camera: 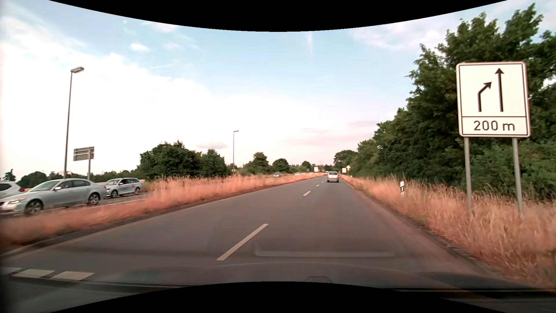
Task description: Follow the waypoints while adhering to traffic rules and regulations
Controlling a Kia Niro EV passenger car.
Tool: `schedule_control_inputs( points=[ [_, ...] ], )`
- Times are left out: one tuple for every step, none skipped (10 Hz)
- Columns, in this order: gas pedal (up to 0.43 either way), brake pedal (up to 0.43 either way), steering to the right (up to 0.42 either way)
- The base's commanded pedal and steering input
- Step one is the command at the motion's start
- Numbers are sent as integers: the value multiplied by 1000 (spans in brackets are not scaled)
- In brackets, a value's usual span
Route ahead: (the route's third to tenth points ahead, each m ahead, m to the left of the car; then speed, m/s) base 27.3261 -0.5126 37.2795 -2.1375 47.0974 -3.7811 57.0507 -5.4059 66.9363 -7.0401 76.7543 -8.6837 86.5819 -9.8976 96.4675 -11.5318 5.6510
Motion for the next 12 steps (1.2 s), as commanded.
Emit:
schedule_control_inputs(
  points=[
    [248, 0, 211],
    [268, 0, 158],
    [280, 0, 114],
    [299, 0, 73],
    [299, 0, 53],
    [319, 0, 44],
    [350, 0, 35],
    [378, 0, 28],
    [409, 0, 19],
    [421, 0, 12],
    [441, 0, 8],
    [480, 0, 5]
  ],
)
